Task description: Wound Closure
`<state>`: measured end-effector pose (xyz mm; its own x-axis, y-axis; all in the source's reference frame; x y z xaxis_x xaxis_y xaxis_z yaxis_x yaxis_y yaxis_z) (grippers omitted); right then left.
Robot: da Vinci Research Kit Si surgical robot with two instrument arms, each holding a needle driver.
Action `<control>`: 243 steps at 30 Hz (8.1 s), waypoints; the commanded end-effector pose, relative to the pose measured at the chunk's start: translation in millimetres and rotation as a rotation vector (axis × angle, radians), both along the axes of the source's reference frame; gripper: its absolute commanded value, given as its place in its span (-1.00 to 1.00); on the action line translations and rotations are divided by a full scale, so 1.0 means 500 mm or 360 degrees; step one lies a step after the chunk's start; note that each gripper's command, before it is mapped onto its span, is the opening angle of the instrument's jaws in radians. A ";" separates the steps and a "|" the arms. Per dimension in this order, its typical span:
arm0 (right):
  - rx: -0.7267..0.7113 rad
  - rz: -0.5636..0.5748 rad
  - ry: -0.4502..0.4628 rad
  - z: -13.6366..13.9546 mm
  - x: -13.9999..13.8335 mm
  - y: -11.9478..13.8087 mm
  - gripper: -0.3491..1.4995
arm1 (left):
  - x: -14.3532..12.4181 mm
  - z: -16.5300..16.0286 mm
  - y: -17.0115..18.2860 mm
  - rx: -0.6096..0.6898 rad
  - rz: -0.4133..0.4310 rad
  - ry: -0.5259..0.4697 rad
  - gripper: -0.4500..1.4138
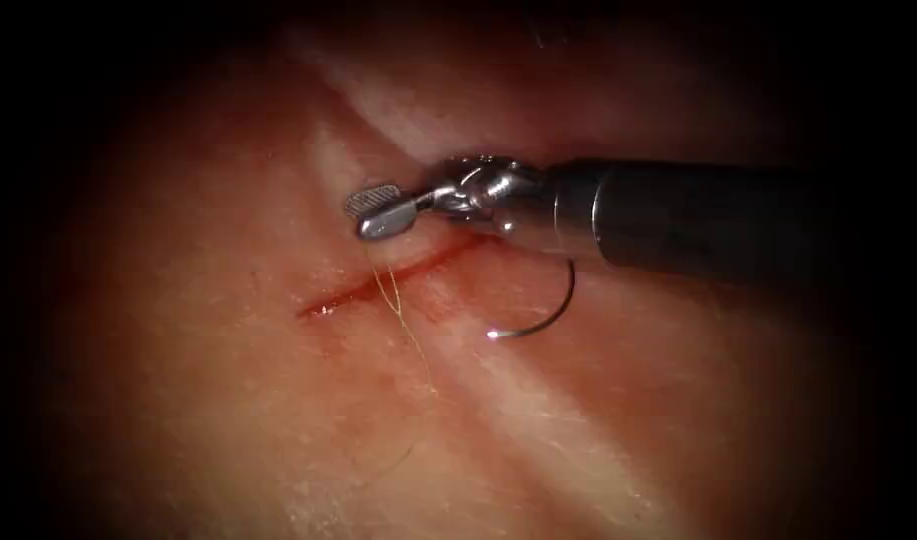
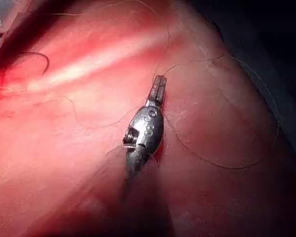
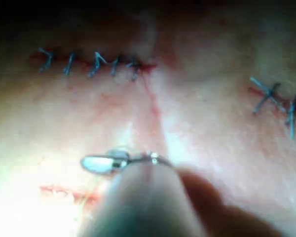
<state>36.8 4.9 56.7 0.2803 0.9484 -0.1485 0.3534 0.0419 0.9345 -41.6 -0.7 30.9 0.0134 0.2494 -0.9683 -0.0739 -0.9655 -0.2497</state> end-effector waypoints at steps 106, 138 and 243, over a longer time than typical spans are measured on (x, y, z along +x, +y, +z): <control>-0.1743 0.0528 0.0037 -0.0009 0.0071 0.0150 -1.00 | -0.0130 0.0062 -0.0165 0.0132 0.0044 -0.0074 -1.00; -0.1618 0.0489 0.0031 -0.0094 0.0032 0.0199 0.42 | -0.0113 -0.0016 -0.0082 0.0133 0.0032 -0.0086 -1.00; -0.1131 0.0765 0.0439 -0.0248 0.0008 -0.0141 0.71 | 0.0234 0.0100 0.0721 -0.0249 -0.0123 0.0206 -1.00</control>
<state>36.4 -2.4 44.3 -0.2479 0.6127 -0.7504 0.3545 0.7782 0.5183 -29.4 35.0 35.3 -0.1019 0.1019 -0.9896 -0.1710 -0.9817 -0.0835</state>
